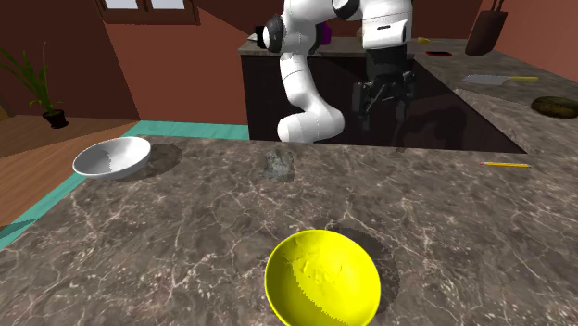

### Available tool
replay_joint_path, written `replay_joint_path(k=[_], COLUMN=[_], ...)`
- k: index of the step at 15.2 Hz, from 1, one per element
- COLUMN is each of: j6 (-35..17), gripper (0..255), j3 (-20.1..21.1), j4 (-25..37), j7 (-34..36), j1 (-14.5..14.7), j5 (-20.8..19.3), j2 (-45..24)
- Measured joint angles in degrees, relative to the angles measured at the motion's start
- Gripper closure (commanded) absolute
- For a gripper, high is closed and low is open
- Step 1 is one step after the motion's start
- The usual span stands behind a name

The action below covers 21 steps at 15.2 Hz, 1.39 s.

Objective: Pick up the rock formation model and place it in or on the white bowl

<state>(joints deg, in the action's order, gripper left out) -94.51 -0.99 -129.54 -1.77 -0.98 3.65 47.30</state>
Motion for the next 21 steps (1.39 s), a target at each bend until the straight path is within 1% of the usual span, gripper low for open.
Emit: replay_joint_path(k=[1, 3, 8, 17, 21], j6=[0.00, -0.84, -3.16, -7.11, -9.12], gripper=[0, 0, 0, 0, 0], j3=[0.00, -1.01, -4.81, -13.05, -17.48], j4=[0.00, -1.32, -6.99, -15.09, -18.76], j7=[0.00, 0.01, 0.30, 0.17, -0.43], j1=[0.00, -1.01, -5.23, -14.53, -19.42], j5=[0.00, -0.71, -3.58, -9.99, -13.46], j2=[0.00, 0.77, 5.28, 11.85, 14.65])
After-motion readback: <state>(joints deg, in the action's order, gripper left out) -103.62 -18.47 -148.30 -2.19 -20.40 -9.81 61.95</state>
